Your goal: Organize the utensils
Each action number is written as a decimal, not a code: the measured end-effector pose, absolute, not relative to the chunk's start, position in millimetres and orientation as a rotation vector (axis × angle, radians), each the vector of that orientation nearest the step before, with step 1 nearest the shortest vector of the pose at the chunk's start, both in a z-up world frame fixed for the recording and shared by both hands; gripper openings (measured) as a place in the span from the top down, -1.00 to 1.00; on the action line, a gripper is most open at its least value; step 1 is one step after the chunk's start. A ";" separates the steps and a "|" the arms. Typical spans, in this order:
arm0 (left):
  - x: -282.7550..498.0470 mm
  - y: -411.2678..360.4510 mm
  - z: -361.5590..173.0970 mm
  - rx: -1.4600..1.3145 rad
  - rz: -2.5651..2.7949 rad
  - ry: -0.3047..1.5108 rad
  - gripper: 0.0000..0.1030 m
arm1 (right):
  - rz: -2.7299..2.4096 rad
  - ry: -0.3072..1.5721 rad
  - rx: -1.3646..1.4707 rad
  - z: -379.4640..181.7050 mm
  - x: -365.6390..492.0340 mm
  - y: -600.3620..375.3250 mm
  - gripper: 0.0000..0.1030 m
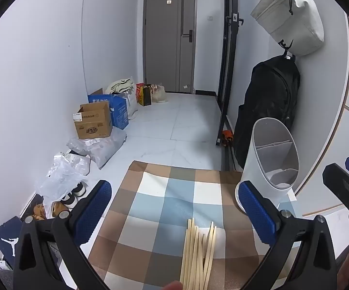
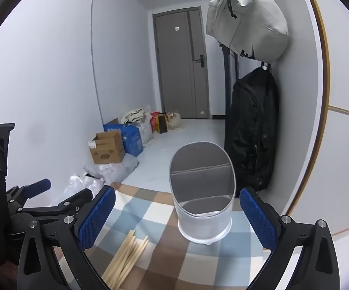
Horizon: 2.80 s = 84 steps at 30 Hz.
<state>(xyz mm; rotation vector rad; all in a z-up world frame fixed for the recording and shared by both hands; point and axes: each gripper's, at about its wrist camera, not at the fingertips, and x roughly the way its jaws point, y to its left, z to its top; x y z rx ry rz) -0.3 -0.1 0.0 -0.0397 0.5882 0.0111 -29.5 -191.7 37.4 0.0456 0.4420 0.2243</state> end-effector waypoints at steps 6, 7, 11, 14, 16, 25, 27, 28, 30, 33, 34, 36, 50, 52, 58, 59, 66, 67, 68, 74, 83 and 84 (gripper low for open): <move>0.4 2.7 3.4 -0.042 0.010 0.596 -0.98 | 0.225 0.441 0.052 38.3 -27.6 -191.2 -1.00; 0.6 2.3 2.7 -0.036 0.002 0.597 -0.98 | 0.226 0.438 0.052 37.1 -29.1 -192.7 -1.00; 0.3 -1.5 2.3 -0.016 -0.002 0.589 -0.98 | 0.220 0.435 0.056 39.1 -31.1 -194.1 -1.00; -3.3 0.7 1.6 -0.029 -0.007 0.587 -0.98 | 0.212 0.437 0.060 40.1 -31.2 -193.0 -1.00; -4.2 0.9 2.7 -0.026 -0.006 0.582 -0.98 | 0.212 0.438 0.074 40.5 -32.1 -195.1 -1.00; -4.9 -1.7 1.2 -0.024 -0.023 0.589 -0.98 | 0.212 0.444 0.063 37.7 -29.7 -193.2 -1.00; -4.9 -2.1 1.4 -0.025 -0.028 0.589 -0.98 | 0.212 0.442 0.063 37.1 -29.8 -193.4 -1.00; -4.9 -1.9 1.1 -0.025 -0.028 0.590 -0.98 | 0.212 0.442 0.064 36.9 -29.8 -193.8 -1.00; -5.0 -1.8 0.9 -0.027 -0.027 0.592 -0.98 | 0.212 0.441 0.065 36.6 -30.2 -193.8 -1.00; -4.7 -1.0 0.1 -0.031 -0.026 0.596 -0.98 | 0.211 0.442 0.064 36.0 -30.1 -193.4 -1.00; -4.5 -1.2 0.1 -0.032 -0.024 0.596 -0.98 | 0.209 0.443 0.063 35.8 -30.0 -193.3 -1.00; -3.4 -0.7 1.0 -0.035 -0.026 0.599 -0.98 | 0.208 0.447 0.068 35.4 -29.4 -194.4 -1.00; -3.3 1.5 0.9 -0.043 -0.030 0.607 -0.98 | 0.208 0.448 0.071 35.3 -29.5 -195.5 -1.00; -3.2 1.6 1.3 -0.043 -0.029 0.605 -0.98 | 0.209 0.447 0.072 35.5 -29.3 -195.5 -1.00; -2.4 1.1 0.0 -0.045 -0.024 0.606 -0.98 | 0.205 0.445 0.072 34.6 -28.1 -194.9 -1.00; -2.3 1.1 0.1 -0.045 -0.023 0.605 -0.98 | 0.206 0.444 0.072 34.9 -28.2 -194.8 -1.00; -1.8 1.6 -1.9 -0.045 -0.029 0.616 -0.98 | 0.206 0.444 0.072 34.0 -28.4 -194.6 -1.00; -1.8 1.7 -2.0 -0.047 -0.029 0.616 -0.98 | 0.206 0.444 0.073 34.0 -28.5 -194.6 -1.00; -1.6 1.6 -1.9 -0.048 -0.030 0.616 -0.98 | 0.205 0.444 0.074 34.2 -28.3 -194.6 -1.00; -1.3 0.9 -2.0 -0.046 -0.029 0.615 -0.98 | 0.208 0.446 0.078 34.6 -28.7 -194.1 -1.00; 0.2 0.9 -4.0 -0.049 -0.039 0.632 -0.98 | 0.233 0.453 0.086 34.4 -28.3 -195.2 -1.00; 1.2 0.6 -4.6 -0.048 -0.039 0.636 -0.98 | 0.231 0.458 0.085 33.8 -27.0 -195.4 -1.00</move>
